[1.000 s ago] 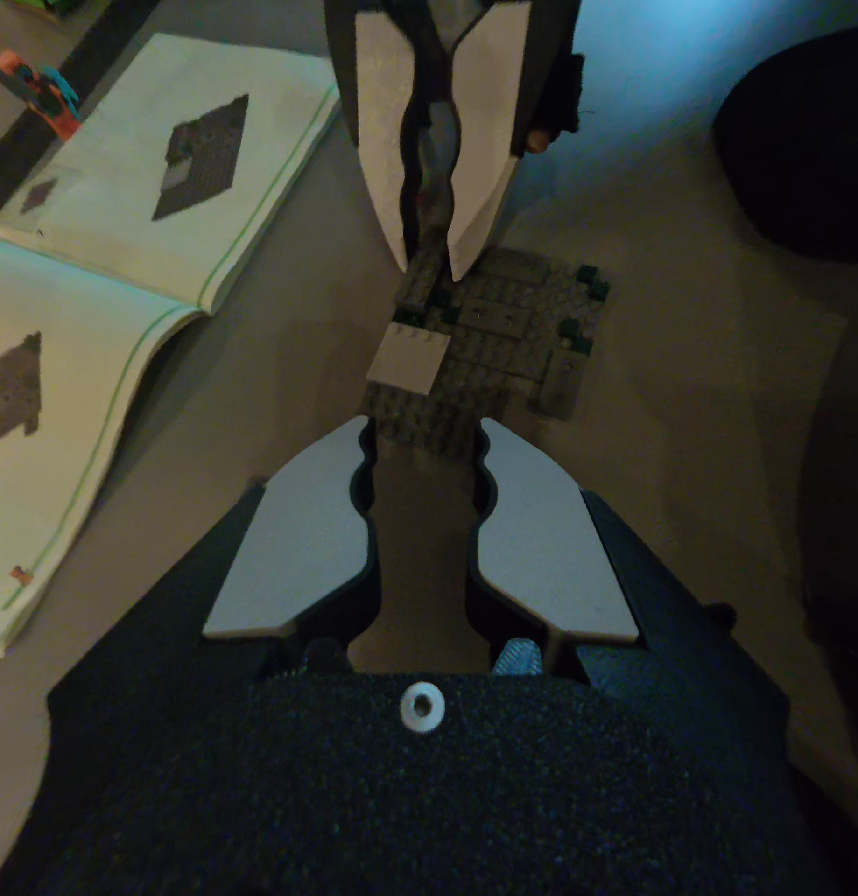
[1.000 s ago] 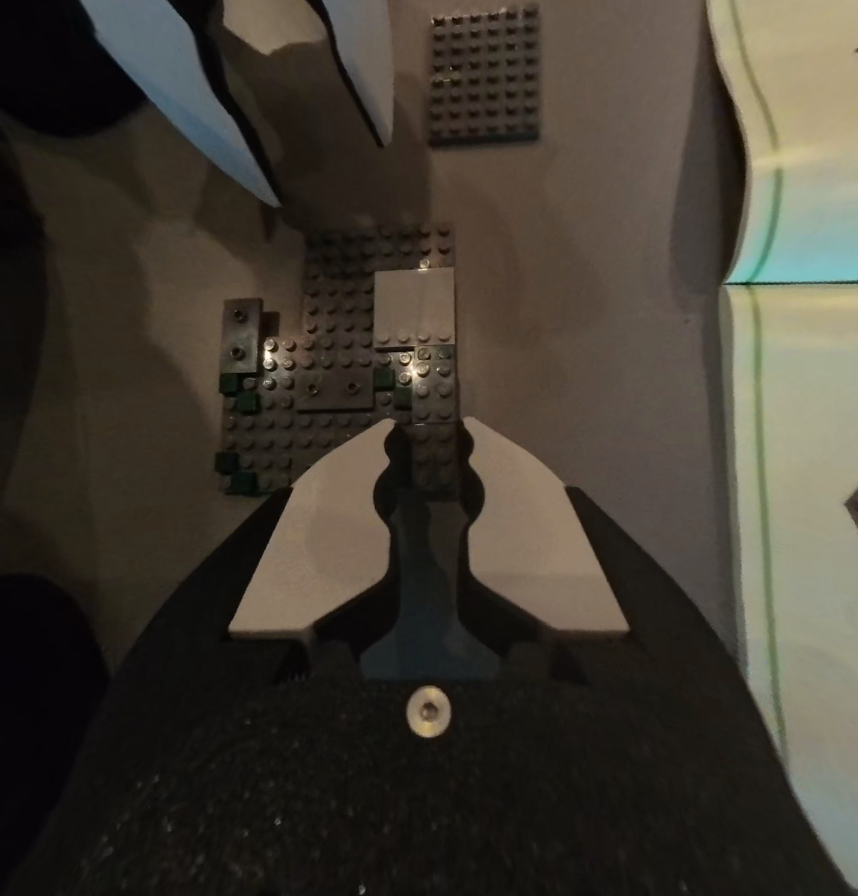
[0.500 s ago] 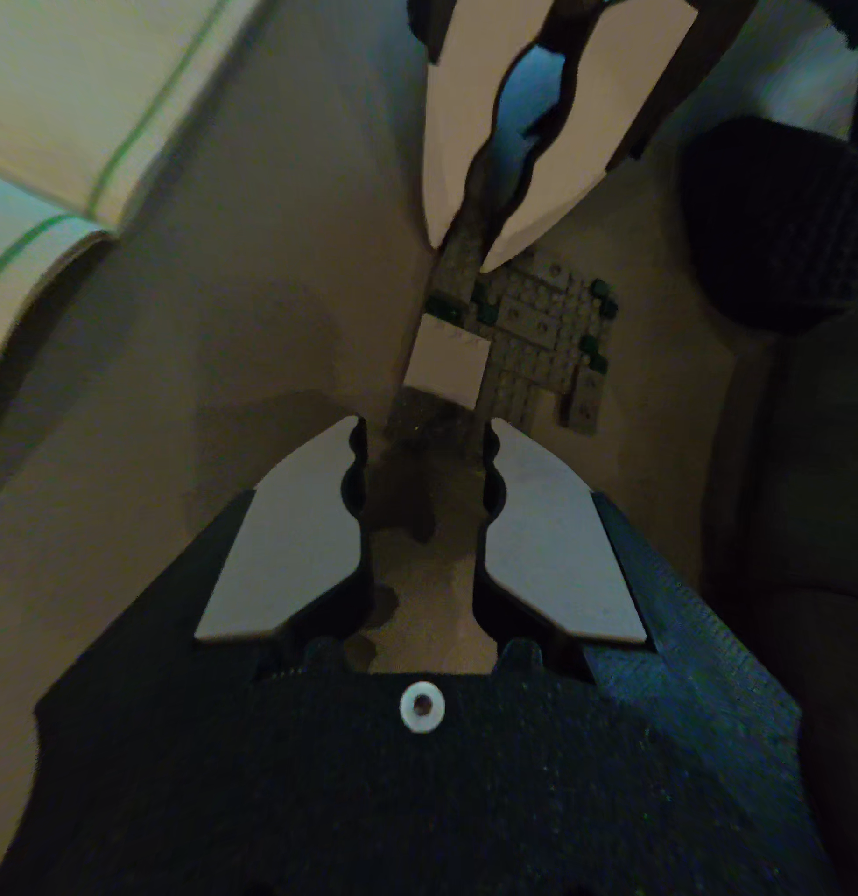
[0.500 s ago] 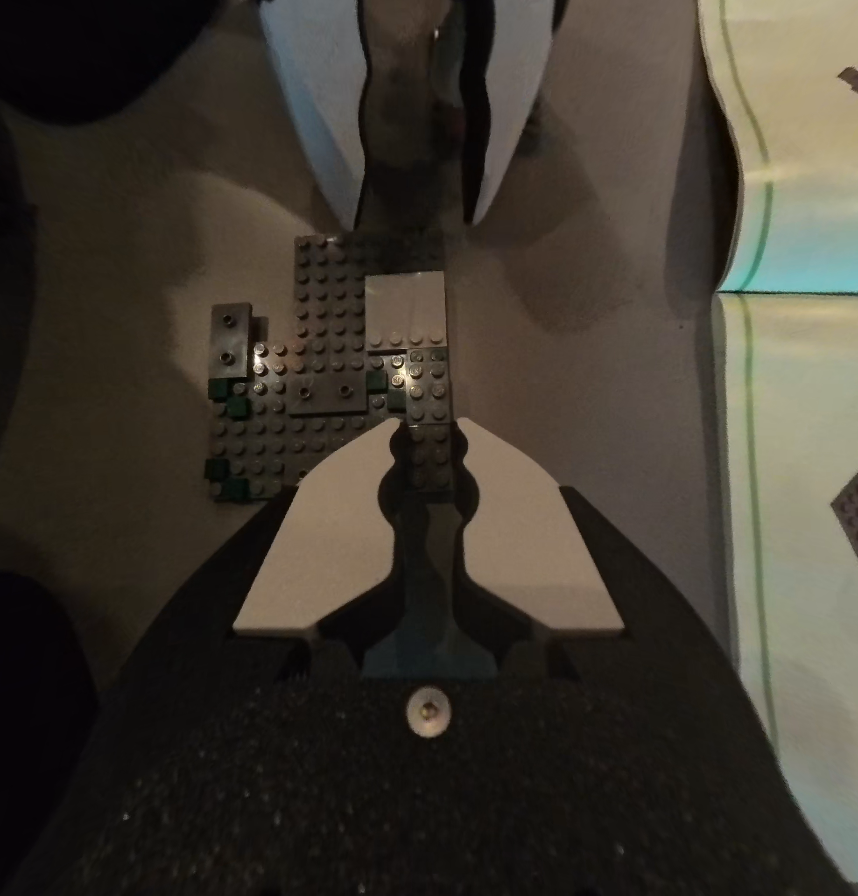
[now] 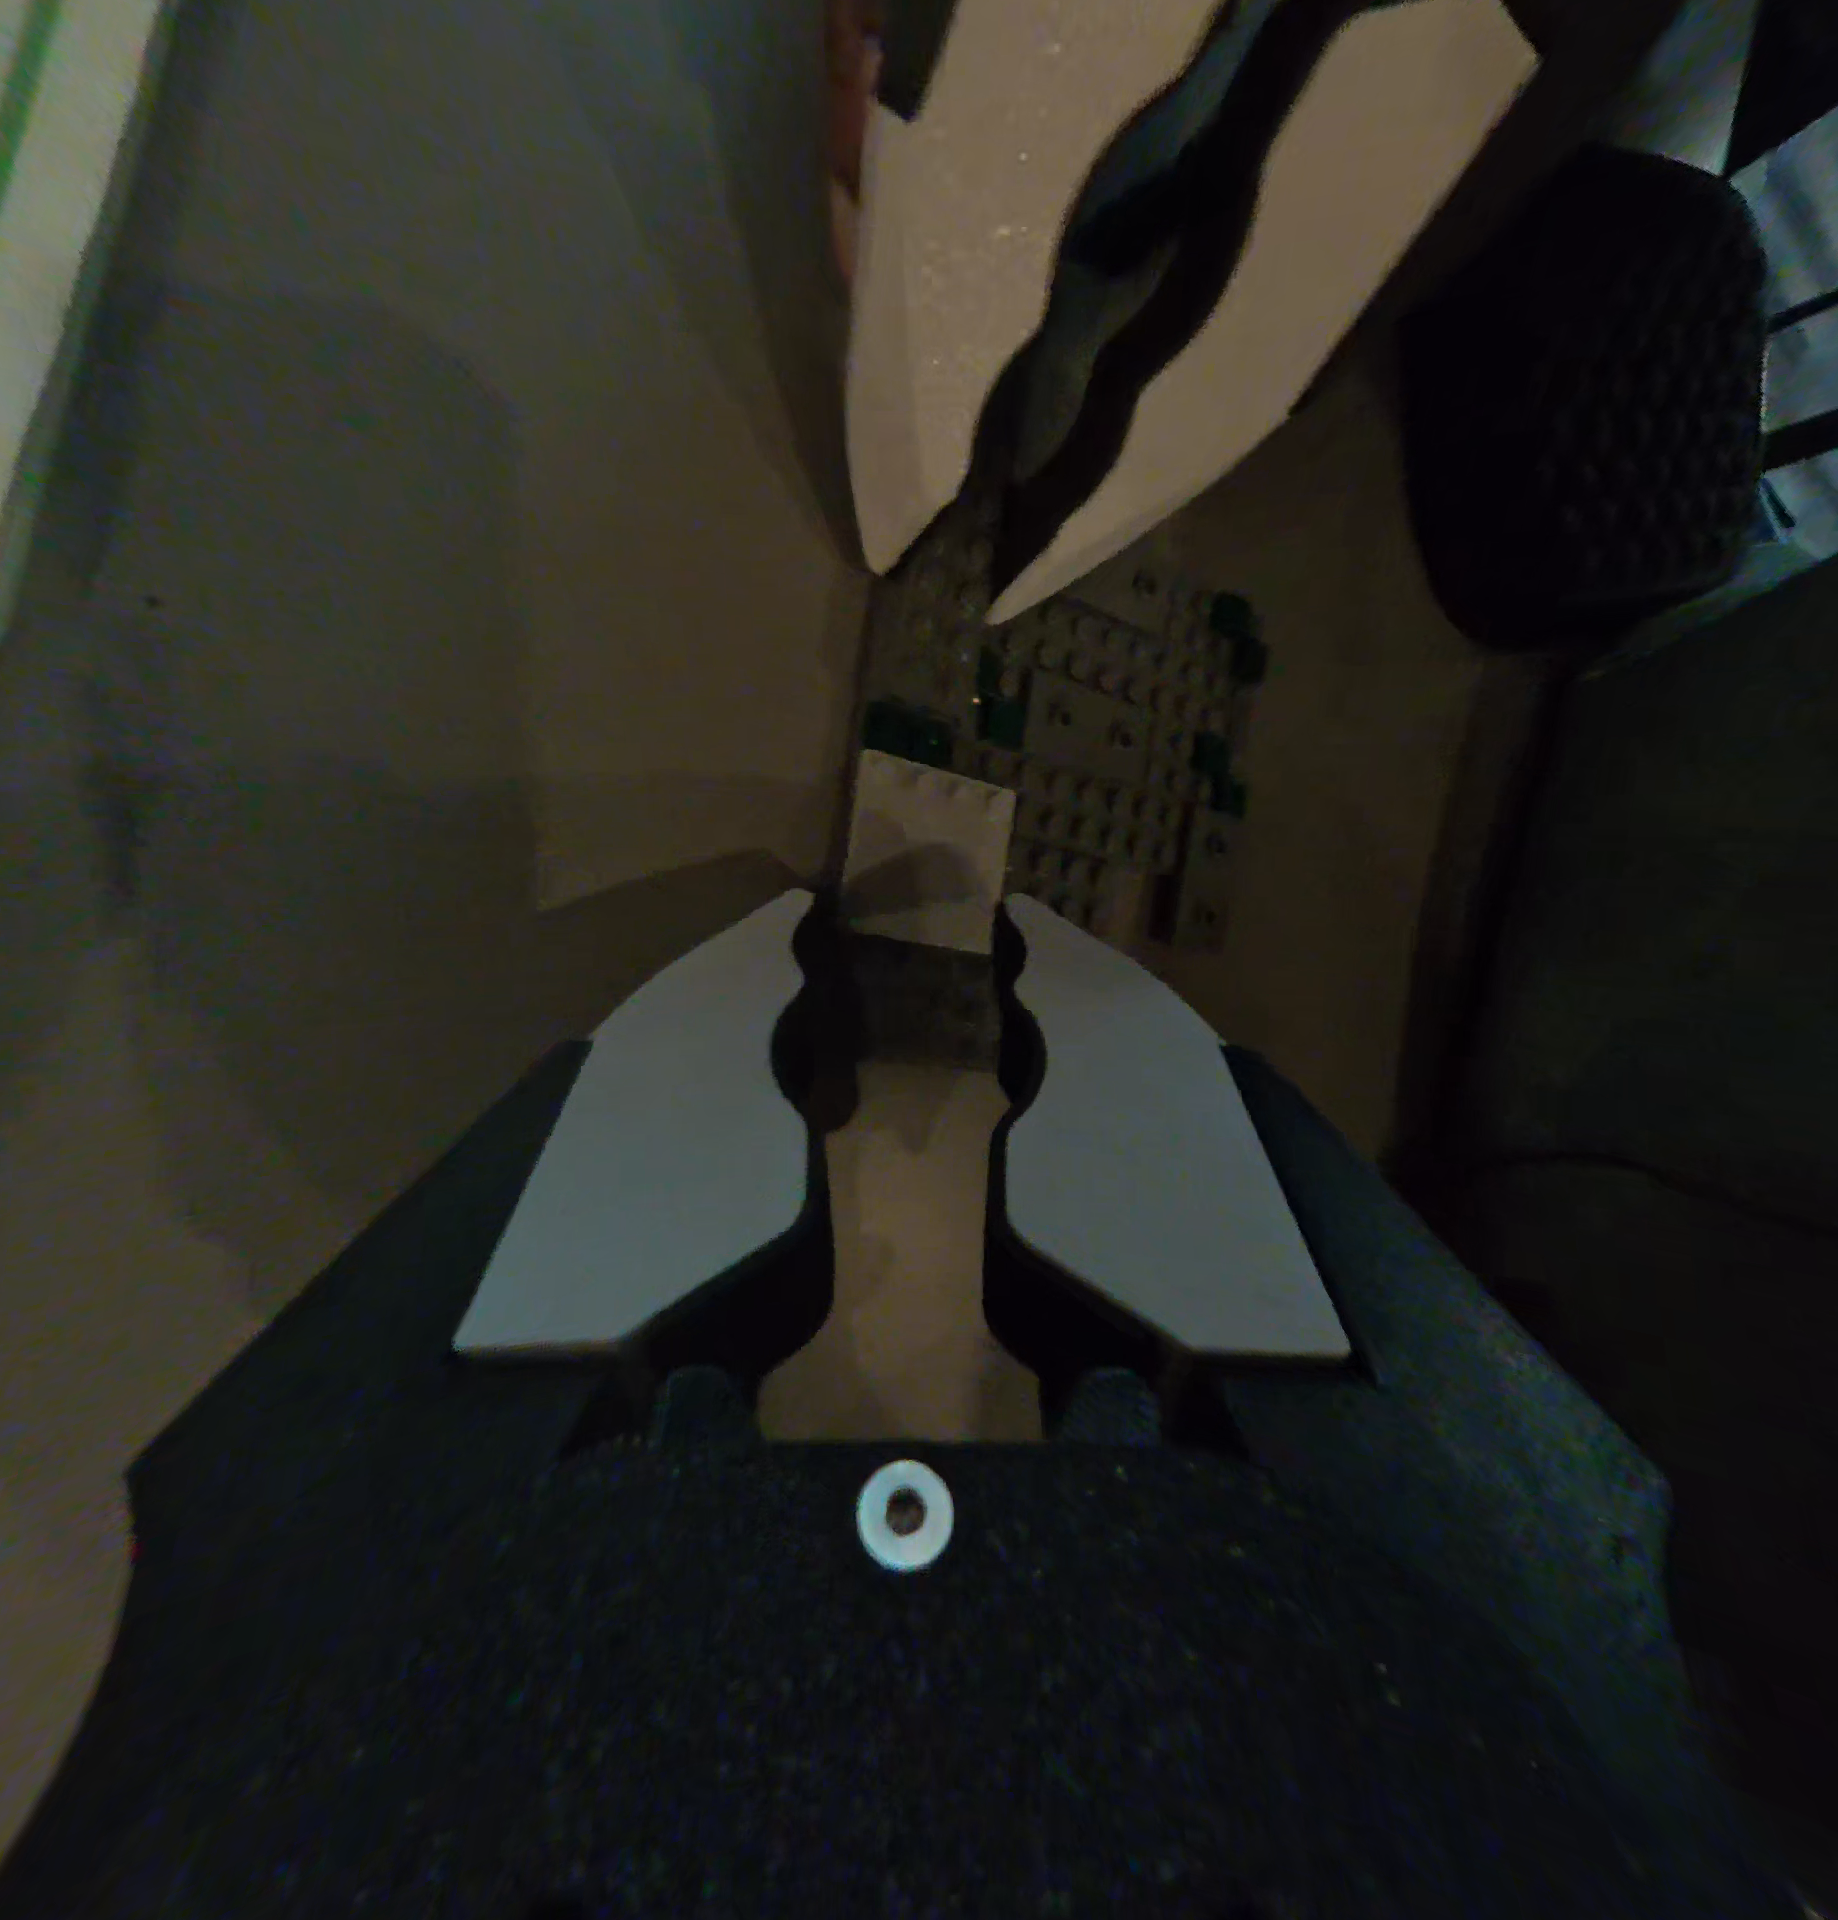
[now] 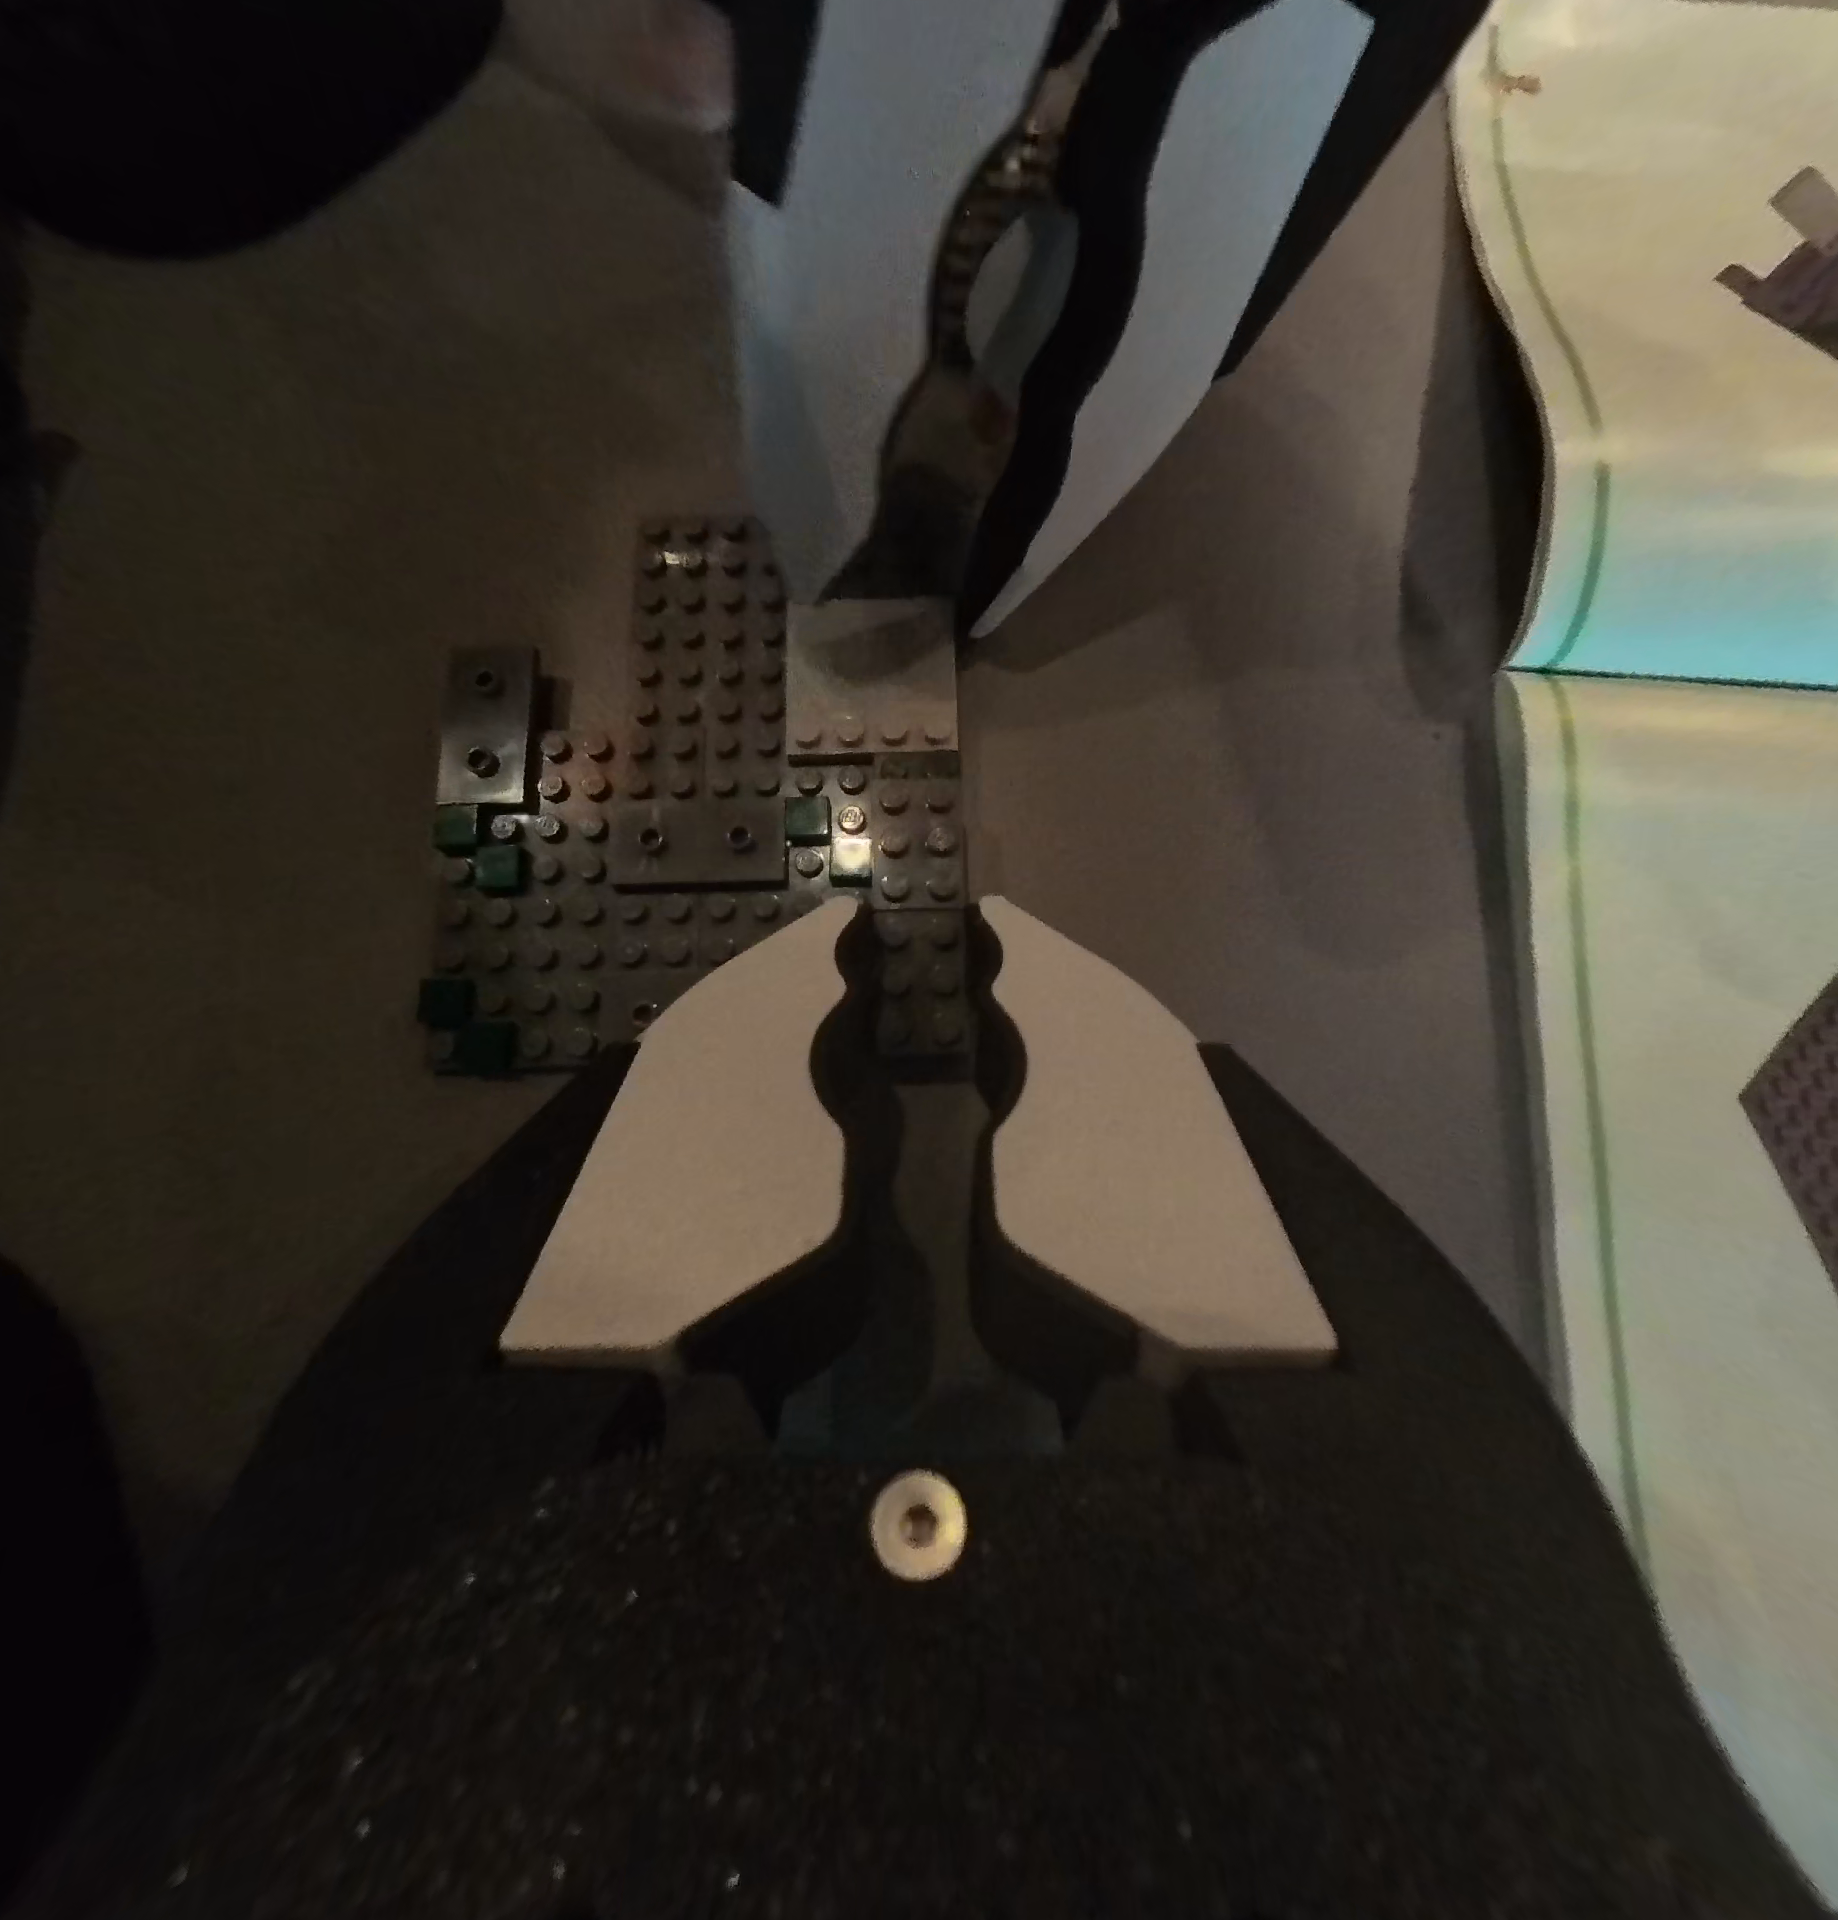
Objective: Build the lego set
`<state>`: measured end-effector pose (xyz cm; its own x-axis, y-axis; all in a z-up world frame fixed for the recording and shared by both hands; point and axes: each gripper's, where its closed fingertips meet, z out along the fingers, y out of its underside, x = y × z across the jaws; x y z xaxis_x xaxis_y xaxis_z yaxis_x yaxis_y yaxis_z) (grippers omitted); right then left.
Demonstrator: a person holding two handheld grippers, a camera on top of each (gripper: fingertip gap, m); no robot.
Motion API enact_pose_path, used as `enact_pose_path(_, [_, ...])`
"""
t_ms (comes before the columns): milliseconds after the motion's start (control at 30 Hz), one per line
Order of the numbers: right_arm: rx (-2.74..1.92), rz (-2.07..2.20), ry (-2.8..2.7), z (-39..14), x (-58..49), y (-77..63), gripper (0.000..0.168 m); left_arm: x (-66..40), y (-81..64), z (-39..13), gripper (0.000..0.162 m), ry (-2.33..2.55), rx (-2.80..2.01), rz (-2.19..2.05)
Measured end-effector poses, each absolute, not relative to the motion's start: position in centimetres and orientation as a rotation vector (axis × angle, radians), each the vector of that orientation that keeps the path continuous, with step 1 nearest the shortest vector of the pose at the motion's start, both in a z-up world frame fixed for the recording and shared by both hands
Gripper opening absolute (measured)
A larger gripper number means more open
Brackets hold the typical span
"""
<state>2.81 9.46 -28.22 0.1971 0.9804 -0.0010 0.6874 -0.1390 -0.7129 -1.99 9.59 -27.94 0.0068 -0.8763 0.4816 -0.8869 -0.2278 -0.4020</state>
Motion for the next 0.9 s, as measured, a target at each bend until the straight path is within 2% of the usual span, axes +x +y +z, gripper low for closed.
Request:
enact_pose_path(200, [-1.884,0.645,-1.531,-28.1,2.8,9.2,0.016,-1.9,10.0,-28.4,0.013,-1.979,2.221,1.006])
enact_pose_path(400, [-1.867,0.64,-1.516,-27.8,3.1,8.6,0.016,-1.5,9.6,-28.1,0.008,-2.039,2.205,1.033])
enact_pose_path(833, [-1.868,0.64,-1.494,-27.3,3.5,8.2,0.016,-1.2,9.5,-27.4,0.007,-2.05,2.203,1.071])
enact_pose_path(900, [-1.876,0.662,-1.484,-27.2,4.1,8.1,0.016,-1.6,10.1,-27.3,0.011,-2.121,2.237,0.991])
